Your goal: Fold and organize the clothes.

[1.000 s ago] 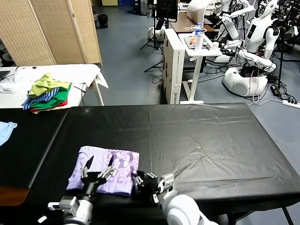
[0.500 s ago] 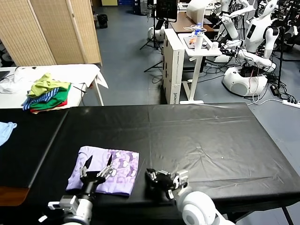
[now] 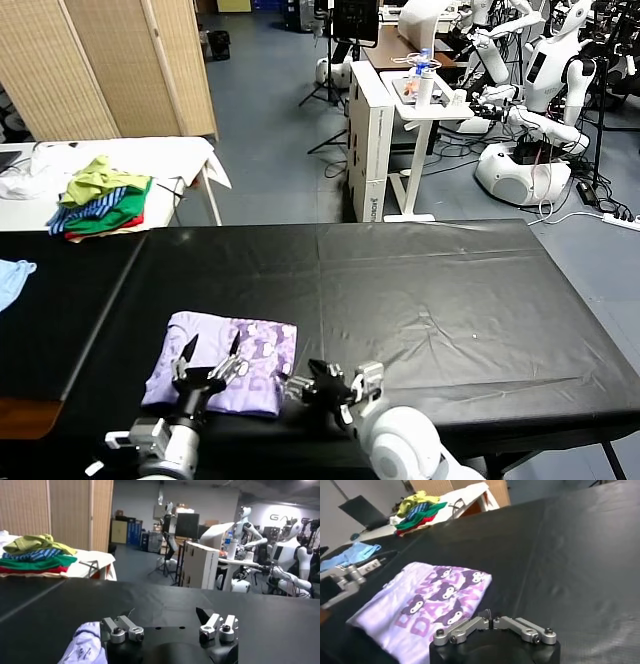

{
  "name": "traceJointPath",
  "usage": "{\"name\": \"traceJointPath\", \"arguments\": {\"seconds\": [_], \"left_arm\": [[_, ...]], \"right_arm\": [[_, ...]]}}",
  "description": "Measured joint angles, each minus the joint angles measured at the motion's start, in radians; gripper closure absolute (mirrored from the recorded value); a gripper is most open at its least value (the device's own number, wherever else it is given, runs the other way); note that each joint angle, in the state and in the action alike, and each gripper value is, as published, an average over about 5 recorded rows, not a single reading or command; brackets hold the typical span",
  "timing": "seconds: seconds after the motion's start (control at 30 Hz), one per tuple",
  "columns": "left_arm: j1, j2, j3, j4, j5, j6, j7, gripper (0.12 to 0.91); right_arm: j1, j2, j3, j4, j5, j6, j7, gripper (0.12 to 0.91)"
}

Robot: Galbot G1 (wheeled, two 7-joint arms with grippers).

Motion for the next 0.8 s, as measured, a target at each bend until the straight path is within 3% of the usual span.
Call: {"name": "traceJointPath", "arguments": {"seconds": [0.1, 0.37, 0.47, 0.63, 0.8], "left_arm": [[0.003, -0.001, -0.003, 0.0, 0.0, -0.001, 0.0, 0.123], [0.008, -0.006, -0.007, -0.001, 0.001, -0.003, 0.0, 0.123], [0.009, -0.009, -0.006, -0.002, 0.002, -0.004, 0.0, 0.123], [0.012, -0.012, -0.005, -0.002, 0.003, -0.006, 0.0, 0.123], [0.013, -0.012, -0.008, -0.002, 0.003, -0.008, 0.0, 0.123]], "right_arm": [[0.009, 0.013, -0.012, -0.015, -0.007, 0.002, -0.002, 0.222], [0.024, 0.033, -0.03, -0.041, -0.015, 0.004, -0.003, 0.709], [0.024, 0.035, -0.03, -0.047, -0.016, 0.004, -0.003, 0.824], [0.025, 0.024, -0.016, -0.042, -0.02, 0.001, -0.004, 0.879], [0.03, -0.024, 0.03, -0.011, -0.033, -0.048, 0.001, 0.886]]}}
